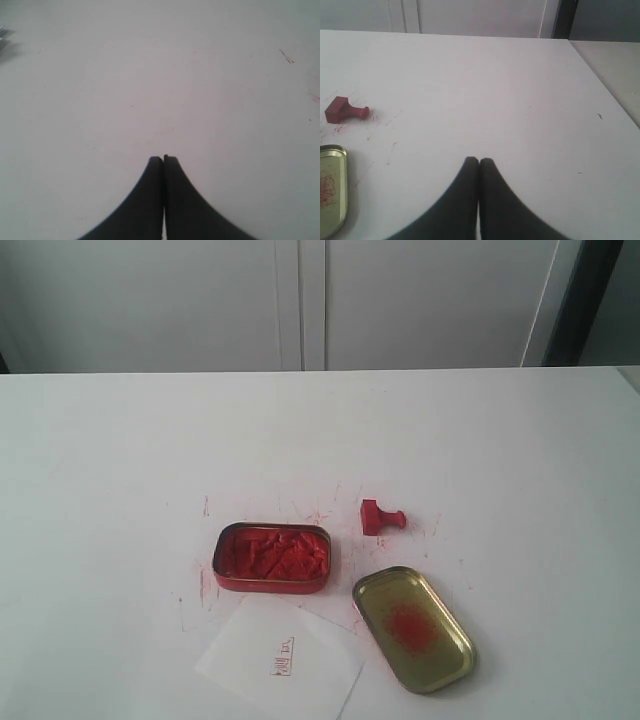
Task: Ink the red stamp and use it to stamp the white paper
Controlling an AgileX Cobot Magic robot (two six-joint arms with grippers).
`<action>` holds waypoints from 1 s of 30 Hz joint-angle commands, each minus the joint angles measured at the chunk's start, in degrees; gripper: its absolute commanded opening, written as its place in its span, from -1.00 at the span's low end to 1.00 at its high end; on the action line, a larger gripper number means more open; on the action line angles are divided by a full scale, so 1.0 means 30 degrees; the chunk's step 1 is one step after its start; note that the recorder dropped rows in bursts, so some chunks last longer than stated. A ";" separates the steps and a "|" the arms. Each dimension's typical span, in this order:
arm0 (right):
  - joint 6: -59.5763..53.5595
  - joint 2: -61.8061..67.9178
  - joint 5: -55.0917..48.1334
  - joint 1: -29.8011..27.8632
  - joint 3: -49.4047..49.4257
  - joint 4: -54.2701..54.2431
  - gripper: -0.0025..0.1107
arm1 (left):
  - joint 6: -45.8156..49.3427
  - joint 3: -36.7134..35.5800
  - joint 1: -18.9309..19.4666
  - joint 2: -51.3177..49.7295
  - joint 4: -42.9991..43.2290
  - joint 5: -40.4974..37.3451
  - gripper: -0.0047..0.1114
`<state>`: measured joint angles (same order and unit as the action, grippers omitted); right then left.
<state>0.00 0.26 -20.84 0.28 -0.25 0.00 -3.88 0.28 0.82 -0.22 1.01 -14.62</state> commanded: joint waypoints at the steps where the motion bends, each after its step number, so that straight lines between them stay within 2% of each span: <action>1: 0.0000 -0.0085 0.0311 -0.0094 0.0085 0.0000 -0.96 | -0.0048 -0.0093 0.0026 0.0074 -0.0026 -0.0013 -0.92; 10: 0.0000 -0.0085 0.0277 -0.0079 0.0085 0.0000 -0.96 | -0.0048 -0.0093 0.0026 0.0074 -0.0026 -0.0013 -0.92; 17: 0.0000 -0.0085 0.0277 0.0845 0.0085 0.0000 -0.96 | -0.0048 -0.0093 0.0026 0.0074 -0.0026 -0.0013 -0.92; 30: 0.0000 -0.0085 0.0277 0.0868 0.0085 0.0000 -0.96 | -0.0048 -0.0093 0.0026 0.0074 -0.0026 -0.0013 -0.92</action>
<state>0.00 0.26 -20.84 2.70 -0.25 0.00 -3.88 0.28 0.82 -0.22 1.01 -14.62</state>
